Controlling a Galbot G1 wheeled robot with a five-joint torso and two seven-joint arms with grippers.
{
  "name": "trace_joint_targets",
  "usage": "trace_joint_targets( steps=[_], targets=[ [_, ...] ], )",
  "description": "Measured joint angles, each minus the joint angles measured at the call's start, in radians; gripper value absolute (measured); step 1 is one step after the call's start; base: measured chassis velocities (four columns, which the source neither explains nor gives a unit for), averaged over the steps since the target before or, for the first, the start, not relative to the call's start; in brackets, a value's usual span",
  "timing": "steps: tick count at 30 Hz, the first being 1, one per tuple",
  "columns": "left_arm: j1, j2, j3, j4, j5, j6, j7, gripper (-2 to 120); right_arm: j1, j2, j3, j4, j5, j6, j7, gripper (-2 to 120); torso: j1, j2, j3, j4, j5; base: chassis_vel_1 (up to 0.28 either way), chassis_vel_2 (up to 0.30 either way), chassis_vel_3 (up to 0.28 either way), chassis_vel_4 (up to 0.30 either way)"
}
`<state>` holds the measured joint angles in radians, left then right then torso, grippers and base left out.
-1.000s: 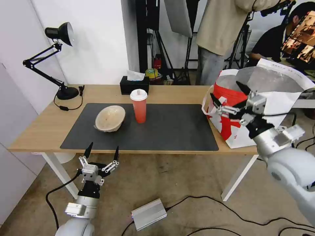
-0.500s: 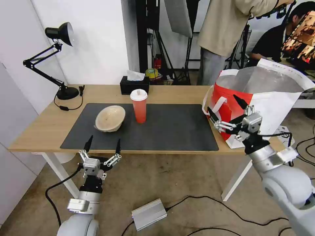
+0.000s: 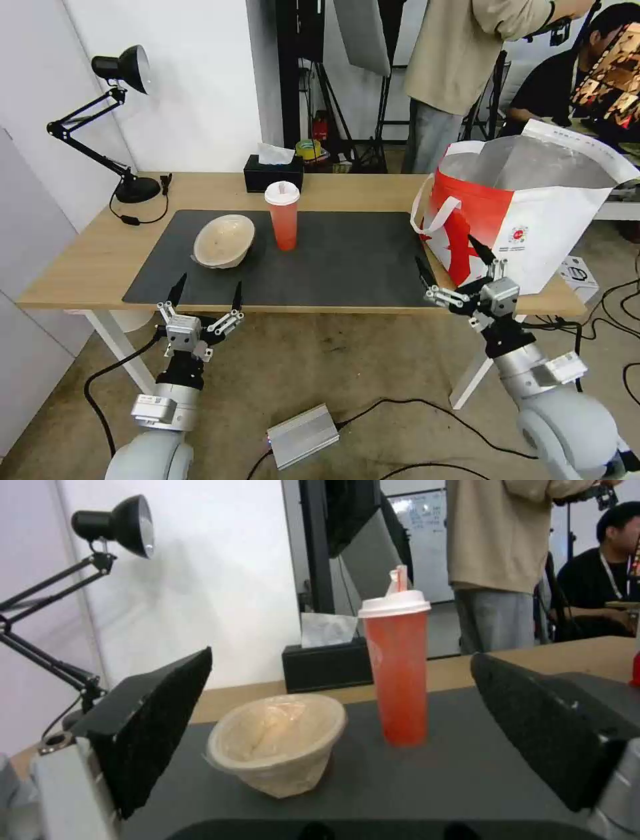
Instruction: Pick up the trash from the table and place it into the takeout bag.
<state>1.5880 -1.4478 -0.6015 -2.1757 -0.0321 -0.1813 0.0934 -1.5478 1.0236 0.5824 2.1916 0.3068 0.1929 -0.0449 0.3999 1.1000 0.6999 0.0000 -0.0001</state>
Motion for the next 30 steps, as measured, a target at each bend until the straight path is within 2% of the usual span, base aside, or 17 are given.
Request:
trace_joint_targets(
  steps=[13,24,30],
  targets=[
    [-0.013,0.016,-0.006,0.004,-0.024,0.022,0.004,100,-0.062,0.022,0.005,-0.013,-0.020,-0.016,0.007,100,0.000,0.000,0.000,0.0000,0.0001,0.000,0.000,0.000,0.000],
    [-0.011,0.021,-0.016,0.011,-0.043,0.022,0.019,100,-0.117,-0.051,0.034,-0.012,0.029,-0.028,0.003,100,0.000,0.000,0.000,0.0000,0.0001,0.000,0.000,0.000,0.000],
    [-0.006,0.025,-0.017,0.011,-0.048,0.018,0.022,100,-0.123,-0.067,0.044,-0.013,0.040,-0.029,-0.007,100,0.000,0.000,0.000,0.0000,0.0001,0.000,0.000,0.000,0.000]
  ],
)
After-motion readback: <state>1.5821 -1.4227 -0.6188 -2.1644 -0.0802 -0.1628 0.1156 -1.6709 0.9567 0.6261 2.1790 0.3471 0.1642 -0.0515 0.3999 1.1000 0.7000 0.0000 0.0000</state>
